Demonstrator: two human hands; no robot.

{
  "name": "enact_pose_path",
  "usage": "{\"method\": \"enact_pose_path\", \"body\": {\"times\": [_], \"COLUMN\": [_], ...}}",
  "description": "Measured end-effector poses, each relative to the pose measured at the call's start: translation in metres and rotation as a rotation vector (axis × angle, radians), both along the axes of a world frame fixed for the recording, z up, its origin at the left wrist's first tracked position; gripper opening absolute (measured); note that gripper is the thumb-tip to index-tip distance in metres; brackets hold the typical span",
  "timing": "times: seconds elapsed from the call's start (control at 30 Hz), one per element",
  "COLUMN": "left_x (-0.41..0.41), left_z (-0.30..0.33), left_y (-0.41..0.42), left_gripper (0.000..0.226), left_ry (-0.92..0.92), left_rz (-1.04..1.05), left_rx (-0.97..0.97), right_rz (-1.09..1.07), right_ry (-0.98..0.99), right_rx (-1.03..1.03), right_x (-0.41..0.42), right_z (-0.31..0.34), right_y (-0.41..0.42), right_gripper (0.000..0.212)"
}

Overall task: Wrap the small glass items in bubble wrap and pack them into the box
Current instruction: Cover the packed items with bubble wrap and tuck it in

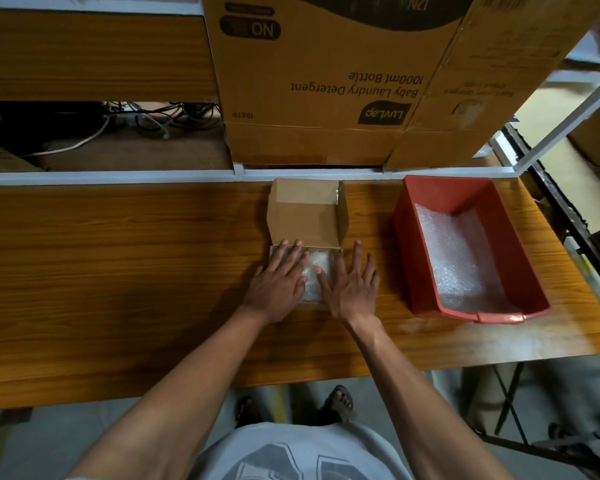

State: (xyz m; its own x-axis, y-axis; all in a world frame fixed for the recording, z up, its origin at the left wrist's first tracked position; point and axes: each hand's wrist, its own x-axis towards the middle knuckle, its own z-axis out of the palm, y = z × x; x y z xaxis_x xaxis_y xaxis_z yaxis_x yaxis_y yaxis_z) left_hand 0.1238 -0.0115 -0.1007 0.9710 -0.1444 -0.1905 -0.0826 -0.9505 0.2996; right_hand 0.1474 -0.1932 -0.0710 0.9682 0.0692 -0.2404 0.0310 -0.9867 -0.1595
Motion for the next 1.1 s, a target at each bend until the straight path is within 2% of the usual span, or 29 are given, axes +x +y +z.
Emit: {"method": "enact_pose_path", "body": {"times": [0.27, 0.5, 0.57, 0.67, 0.77, 0.9, 1.03, 1.1], "left_x": [0.000, 0.001, 0.001, 0.001, 0.000, 0.000, 0.001, 0.001], "left_z": [-0.002, 0.000, 0.001, 0.003, 0.002, 0.002, 0.002, 0.003], "left_y": [-0.001, -0.001, -0.002, -0.002, -0.003, -0.002, -0.002, -0.001], "left_gripper": [0.062, 0.062, 0.062, 0.063, 0.062, 0.063, 0.063, 0.063], "left_ry": [-0.005, 0.000, 0.007, 0.019, 0.019, 0.019, 0.032, 0.035], "left_rz": [0.009, 0.014, 0.011, 0.014, 0.021, 0.013, 0.010, 0.010], "left_rx": [-0.005, -0.002, -0.010, -0.006, -0.013, -0.013, -0.016, -0.020], "right_rz": [0.009, -0.059, -0.037, 0.027, 0.111, 0.124, 0.015, 0.007], "right_ry": [0.056, 0.218, 0.206, 0.043, -0.081, -0.029, 0.094, 0.108], "right_rx": [-0.034, 0.011, 0.019, 0.058, 0.005, -0.055, 0.033, 0.051], "right_x": [-0.002, 0.007, 0.006, -0.014, -0.042, -0.055, -0.041, -0.038], "right_z": [-0.009, -0.001, 0.002, 0.003, -0.002, -0.007, 0.000, 0.003], "right_y": [-0.004, 0.006, 0.002, -0.008, -0.021, -0.025, -0.009, -0.006], "right_gripper": [0.079, 0.089, 0.087, 0.077, 0.071, 0.075, 0.087, 0.087]}}
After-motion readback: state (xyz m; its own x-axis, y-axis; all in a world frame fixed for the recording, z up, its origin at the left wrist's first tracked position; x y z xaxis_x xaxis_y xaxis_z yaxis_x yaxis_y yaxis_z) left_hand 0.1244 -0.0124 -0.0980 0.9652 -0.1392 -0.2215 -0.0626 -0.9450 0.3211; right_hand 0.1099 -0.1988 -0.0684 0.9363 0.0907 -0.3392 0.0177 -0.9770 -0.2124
